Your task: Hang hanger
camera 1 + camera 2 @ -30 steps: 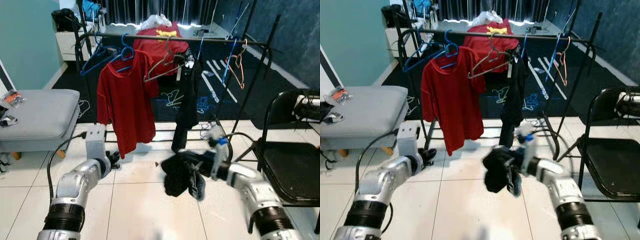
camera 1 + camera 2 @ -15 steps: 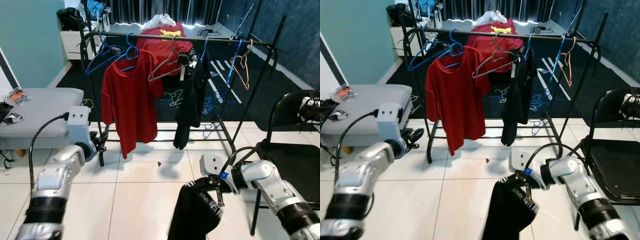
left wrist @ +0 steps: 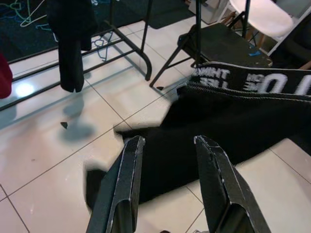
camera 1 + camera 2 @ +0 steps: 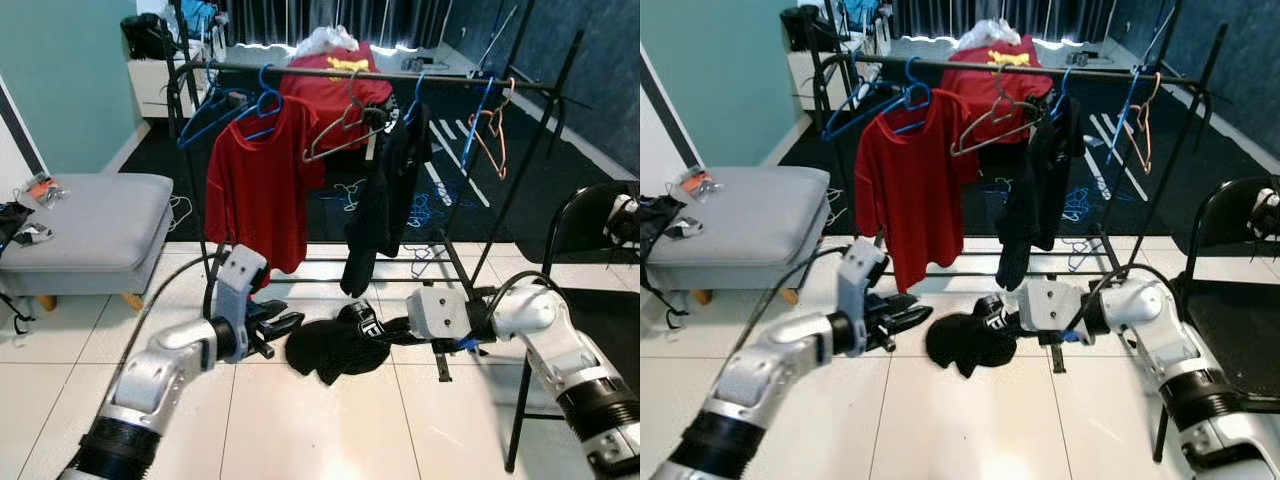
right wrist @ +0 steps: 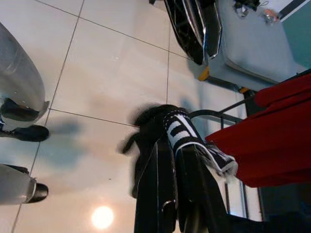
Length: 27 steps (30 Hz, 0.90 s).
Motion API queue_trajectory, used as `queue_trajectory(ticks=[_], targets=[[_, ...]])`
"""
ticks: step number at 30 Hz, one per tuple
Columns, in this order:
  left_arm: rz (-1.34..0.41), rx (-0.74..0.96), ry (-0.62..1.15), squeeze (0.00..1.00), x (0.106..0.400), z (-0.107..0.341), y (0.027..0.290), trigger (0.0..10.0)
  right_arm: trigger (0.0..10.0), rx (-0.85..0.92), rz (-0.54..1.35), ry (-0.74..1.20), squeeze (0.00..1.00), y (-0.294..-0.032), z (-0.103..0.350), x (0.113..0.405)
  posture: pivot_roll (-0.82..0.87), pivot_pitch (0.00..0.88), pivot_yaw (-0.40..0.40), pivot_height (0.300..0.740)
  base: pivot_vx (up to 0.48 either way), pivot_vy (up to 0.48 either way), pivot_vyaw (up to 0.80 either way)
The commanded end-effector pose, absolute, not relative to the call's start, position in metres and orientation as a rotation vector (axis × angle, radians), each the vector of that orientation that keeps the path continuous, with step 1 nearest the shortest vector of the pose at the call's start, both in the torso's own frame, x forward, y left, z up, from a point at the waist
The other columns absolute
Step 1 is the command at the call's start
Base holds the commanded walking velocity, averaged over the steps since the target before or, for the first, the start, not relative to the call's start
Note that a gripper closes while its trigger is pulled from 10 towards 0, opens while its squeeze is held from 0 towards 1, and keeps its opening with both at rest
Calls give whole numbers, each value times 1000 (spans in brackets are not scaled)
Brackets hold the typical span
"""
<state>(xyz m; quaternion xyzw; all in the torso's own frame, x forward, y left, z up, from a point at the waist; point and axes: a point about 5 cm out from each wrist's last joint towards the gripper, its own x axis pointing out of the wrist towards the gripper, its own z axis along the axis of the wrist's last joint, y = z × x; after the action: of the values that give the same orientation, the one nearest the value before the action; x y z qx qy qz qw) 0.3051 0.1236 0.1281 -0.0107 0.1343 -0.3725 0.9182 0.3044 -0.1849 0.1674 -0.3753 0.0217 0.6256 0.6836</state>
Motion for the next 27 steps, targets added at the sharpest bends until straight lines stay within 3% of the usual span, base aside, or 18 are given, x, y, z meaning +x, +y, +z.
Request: queue_trajectory(ticks=[1,8,17,18,20,23,26,27], targets=[[-768,-30,257,0,309,132,123,10000,0,-872,1425,69,0,-189,166,306,-132,38,-25,740,0,0,0],[-712,-43,229,0,316,135,135,10000,0,-901,1483,69,0,-183,169,312,-115,51,-44,740,0,0,0],[-801,-116,219,0,316,136,151,10000,0,-942,1546,52,0,-178,174,314,-119,64,-58,740,0,0,0],[-792,-54,190,1000,321,134,153,10000,0,-950,1564,22,0,-175,179,314,-123,61,-58,740,0,0,0],[-792,-54,190,1000,321,134,153,10000,0,-950,1564,22,0,-175,179,314,-123,61,-58,740,0,0,0],[-803,141,134,1000,330,134,151,10000,0,-964,1623,-6,0,-171,180,312,-127,61,-52,740,0,0,0],[-803,141,134,1000,330,134,151,10000,0,-964,1623,-6,0,-171,180,312,-127,61,-52,740,0,0,0],[-804,243,119,1000,336,137,149,10000,0,-982,1665,3,0,-170,174,308,-129,58,-50,740,0,0,0]])
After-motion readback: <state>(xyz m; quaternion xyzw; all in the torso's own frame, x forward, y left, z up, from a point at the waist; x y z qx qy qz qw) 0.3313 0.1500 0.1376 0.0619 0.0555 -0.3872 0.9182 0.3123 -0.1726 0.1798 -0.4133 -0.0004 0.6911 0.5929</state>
